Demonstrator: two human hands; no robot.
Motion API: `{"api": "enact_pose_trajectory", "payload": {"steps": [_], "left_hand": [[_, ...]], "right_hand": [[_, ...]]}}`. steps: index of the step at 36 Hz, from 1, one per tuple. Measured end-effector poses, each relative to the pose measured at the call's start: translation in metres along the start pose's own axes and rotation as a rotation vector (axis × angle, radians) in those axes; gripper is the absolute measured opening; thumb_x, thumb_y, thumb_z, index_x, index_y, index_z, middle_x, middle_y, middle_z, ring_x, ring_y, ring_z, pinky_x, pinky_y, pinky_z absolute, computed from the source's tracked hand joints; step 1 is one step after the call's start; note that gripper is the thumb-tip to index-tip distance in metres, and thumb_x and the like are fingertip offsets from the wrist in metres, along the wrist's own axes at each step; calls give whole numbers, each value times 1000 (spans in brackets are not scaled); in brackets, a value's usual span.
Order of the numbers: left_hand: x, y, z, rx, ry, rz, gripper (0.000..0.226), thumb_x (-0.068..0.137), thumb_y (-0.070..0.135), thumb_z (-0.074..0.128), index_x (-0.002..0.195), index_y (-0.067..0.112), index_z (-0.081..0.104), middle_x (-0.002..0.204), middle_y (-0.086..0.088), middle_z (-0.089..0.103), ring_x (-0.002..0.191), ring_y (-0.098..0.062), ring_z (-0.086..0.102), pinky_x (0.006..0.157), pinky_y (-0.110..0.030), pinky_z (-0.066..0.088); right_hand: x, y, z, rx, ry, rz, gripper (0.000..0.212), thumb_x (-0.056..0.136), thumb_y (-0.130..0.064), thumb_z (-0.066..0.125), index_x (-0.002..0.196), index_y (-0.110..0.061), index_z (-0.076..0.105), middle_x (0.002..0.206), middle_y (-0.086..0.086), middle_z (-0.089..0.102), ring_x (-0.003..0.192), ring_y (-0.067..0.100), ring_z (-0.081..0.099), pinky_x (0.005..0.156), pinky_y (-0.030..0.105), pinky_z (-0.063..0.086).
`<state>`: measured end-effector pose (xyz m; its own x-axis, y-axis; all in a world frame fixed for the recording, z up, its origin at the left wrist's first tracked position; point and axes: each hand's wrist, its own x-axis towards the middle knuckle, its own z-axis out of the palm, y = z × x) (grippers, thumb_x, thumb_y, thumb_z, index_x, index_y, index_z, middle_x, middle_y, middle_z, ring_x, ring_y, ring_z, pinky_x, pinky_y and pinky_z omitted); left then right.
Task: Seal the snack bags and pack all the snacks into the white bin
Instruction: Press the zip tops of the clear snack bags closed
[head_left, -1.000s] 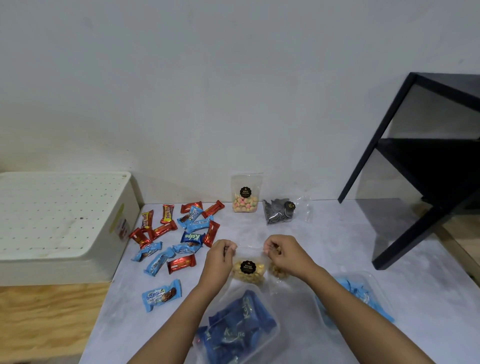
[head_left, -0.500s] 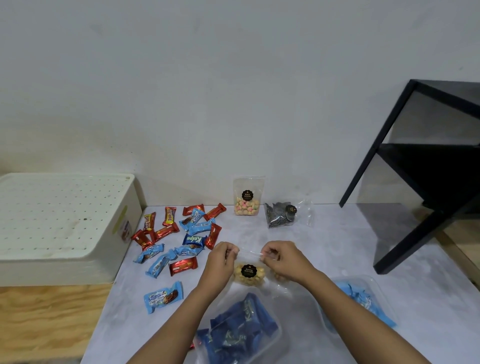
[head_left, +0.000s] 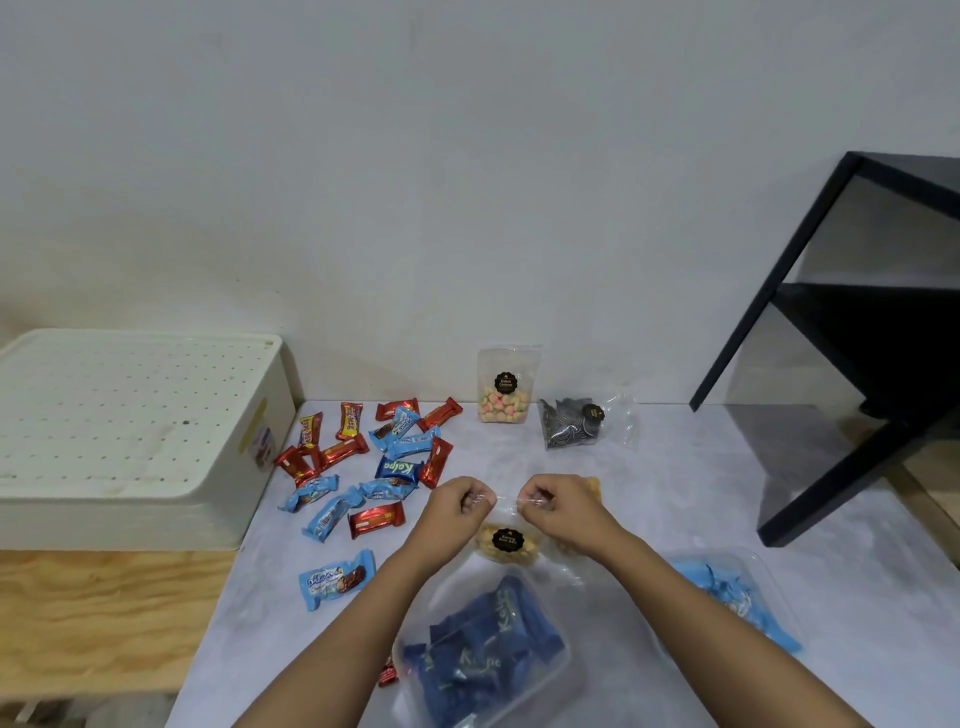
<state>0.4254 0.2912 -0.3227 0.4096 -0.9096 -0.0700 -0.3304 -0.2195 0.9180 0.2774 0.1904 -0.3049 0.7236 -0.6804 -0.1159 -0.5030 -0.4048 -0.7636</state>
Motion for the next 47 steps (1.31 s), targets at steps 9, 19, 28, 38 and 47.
{"api": "enact_pose_trajectory", "payload": {"steps": [9, 19, 28, 38, 47], "left_hand": [[4, -1, 4, 159, -46, 8, 10, 92, 13, 49, 89, 17, 57, 88, 3, 55, 77, -6, 50, 63, -5, 38], [9, -4, 3, 43, -103, -55, 6, 90, 17, 56, 91, 15, 62, 78, 5, 57, 75, -9, 53, 67, -17, 43], [9, -3, 1, 106, -131, -26, 12, 93, 18, 52, 94, 13, 63, 75, 13, 56, 68, 0, 53, 58, -2, 39], [11, -1, 4, 200, -110, 15, 14, 92, 11, 50, 93, 12, 63, 83, 5, 57, 73, -3, 53, 62, -9, 39], [10, 1, 2, 187, -111, 10, 16, 92, 11, 51, 97, 9, 66, 86, 2, 60, 74, -3, 54, 65, -11, 41]], "right_hand": [[5, 3, 2, 3, -29, 21, 20, 78, -19, 59, 64, -32, 56, 69, -11, 60, 70, 6, 55, 71, 32, 48], [4, 4, -1, 54, -78, 53, 21, 81, -15, 59, 66, -29, 56, 67, -11, 57, 66, 6, 52, 68, 27, 43], [4, 3, 1, 29, -58, 63, 11, 77, -21, 58, 70, -28, 61, 73, -10, 63, 74, 7, 57, 76, 32, 50], [5, -5, 4, -52, -30, 65, 9, 76, -30, 55, 68, -32, 59, 76, -8, 65, 77, 13, 61, 71, 38, 51], [3, -7, 3, -69, -12, 74, 10, 78, -35, 63, 70, -30, 60, 72, -9, 63, 71, 11, 58, 66, 33, 49]]}}
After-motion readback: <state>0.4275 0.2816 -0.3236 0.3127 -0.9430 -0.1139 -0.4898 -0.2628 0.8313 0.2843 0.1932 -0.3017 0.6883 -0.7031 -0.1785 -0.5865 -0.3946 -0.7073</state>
